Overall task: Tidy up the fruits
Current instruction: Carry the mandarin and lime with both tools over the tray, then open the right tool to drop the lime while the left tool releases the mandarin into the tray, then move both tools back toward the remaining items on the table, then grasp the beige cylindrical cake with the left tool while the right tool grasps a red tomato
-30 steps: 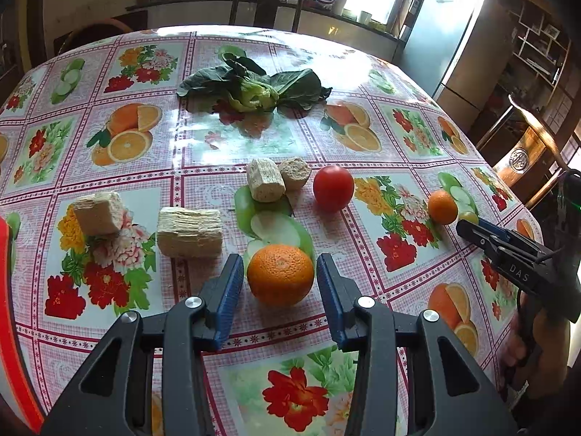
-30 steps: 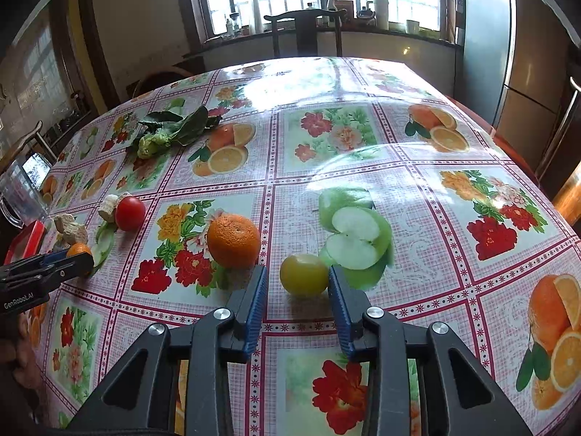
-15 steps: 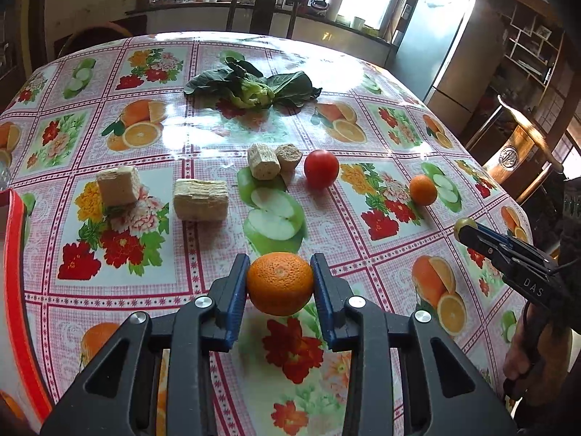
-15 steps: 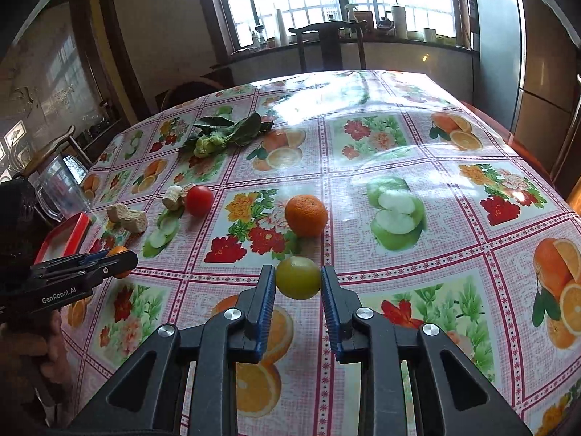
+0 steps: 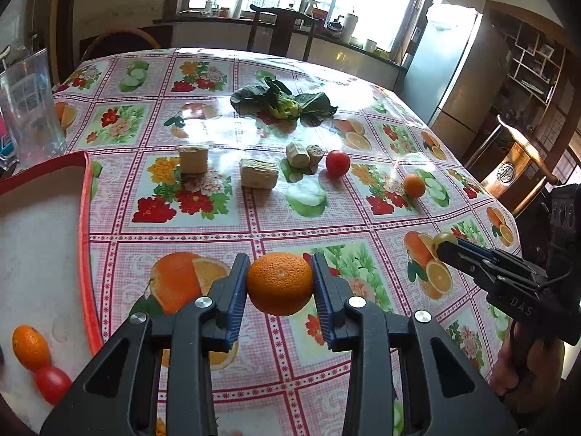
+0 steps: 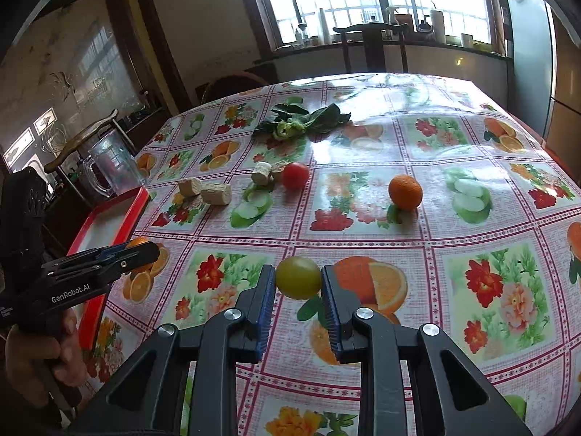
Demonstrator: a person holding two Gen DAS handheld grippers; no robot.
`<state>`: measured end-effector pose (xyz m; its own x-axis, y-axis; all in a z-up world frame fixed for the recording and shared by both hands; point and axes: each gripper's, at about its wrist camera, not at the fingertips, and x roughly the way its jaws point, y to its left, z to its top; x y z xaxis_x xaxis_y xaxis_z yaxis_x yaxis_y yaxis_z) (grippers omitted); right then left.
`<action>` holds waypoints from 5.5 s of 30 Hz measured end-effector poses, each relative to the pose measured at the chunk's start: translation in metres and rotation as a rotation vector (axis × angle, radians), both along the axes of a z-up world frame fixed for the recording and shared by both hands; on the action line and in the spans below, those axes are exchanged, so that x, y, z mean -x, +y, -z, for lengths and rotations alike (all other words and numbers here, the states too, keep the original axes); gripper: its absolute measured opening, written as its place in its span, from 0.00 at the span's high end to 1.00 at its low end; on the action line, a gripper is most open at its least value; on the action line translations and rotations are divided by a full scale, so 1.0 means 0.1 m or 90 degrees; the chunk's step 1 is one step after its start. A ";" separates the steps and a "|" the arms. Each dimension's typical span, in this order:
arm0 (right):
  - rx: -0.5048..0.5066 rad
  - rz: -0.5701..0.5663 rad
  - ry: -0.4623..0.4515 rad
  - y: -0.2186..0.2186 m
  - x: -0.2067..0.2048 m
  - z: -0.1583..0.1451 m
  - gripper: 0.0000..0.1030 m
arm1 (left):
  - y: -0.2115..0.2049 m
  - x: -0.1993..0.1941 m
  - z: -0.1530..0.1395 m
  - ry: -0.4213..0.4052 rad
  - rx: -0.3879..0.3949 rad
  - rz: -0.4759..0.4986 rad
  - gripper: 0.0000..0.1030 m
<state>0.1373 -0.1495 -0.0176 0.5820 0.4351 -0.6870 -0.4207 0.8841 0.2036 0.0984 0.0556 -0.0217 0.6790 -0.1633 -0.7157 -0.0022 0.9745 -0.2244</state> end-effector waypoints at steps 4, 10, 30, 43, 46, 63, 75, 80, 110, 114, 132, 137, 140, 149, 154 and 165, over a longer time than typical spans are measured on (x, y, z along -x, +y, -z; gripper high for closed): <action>0.001 -0.024 -0.005 0.17 0.10 -0.04 0.75 | 0.13 0.14 -0.05 -0.008 0.001 -0.016 0.69; -0.003 -0.052 -0.008 0.42 0.20 -0.09 0.75 | 0.34 0.33 -0.07 -0.014 0.005 -0.043 0.69; 0.008 -0.168 -0.011 1.42 0.46 -0.13 0.75 | 1.13 0.83 -0.17 -0.041 0.018 -0.135 0.69; 0.012 -0.222 0.001 1.91 0.53 -0.08 0.75 | 1.53 1.03 -0.12 -0.043 0.031 -0.186 0.69; 0.011 -0.237 0.003 2.05 0.54 -0.08 0.75 | 1.62 1.06 -0.11 -0.043 0.032 -0.196 0.69; 0.025 -0.315 0.055 3.03 0.26 0.17 0.75 | 2.31 1.00 0.00 0.007 0.011 -0.266 0.69; 0.068 -0.340 0.083 3.32 0.20 0.44 0.72 | 2.45 0.79 0.22 0.100 0.014 -0.261 0.69; 0.065 -0.335 0.085 3.30 0.20 0.44 0.67 | 2.44 0.75 0.28 0.134 0.002 -0.258 0.69; -0.016 -0.173 0.056 1.69 0.14 0.07 0.61 | 1.78 0.75 -0.15 0.053 -0.014 -0.211 0.49; -0.016 -0.147 0.055 1.47 0.07 0.08 0.61 | 1.61 0.68 -0.21 0.046 -0.010 -0.187 0.49; -0.007 -0.040 0.058 0.77 -0.38 0.17 0.61 | 1.00 0.15 -0.29 0.045 -0.023 -0.101 0.49; 0.010 -0.021 0.046 0.70 -0.64 0.18 0.61 | 0.86 -0.05 -0.30 0.037 -0.031 -0.088 0.49; 0.020 -0.007 0.041 0.68 -0.82 0.19 0.61 | 0.79 -0.24 -0.28 0.040 -0.029 -0.089 0.49; 0.045 0.014 0.039 0.72 -1.25 0.32 0.61 | 0.73 -0.84 -0.07 0.066 -0.021 -0.101 0.49; 0.043 0.022 0.041 0.72 -1.37 0.38 0.60 | 0.73 -1.13 0.03 0.077 -0.018 -0.101 0.49; 0.024 0.036 0.041 0.72 -1.51 0.40 0.69 | 0.62 -1.44 0.32 0.092 -0.065 -0.088 0.54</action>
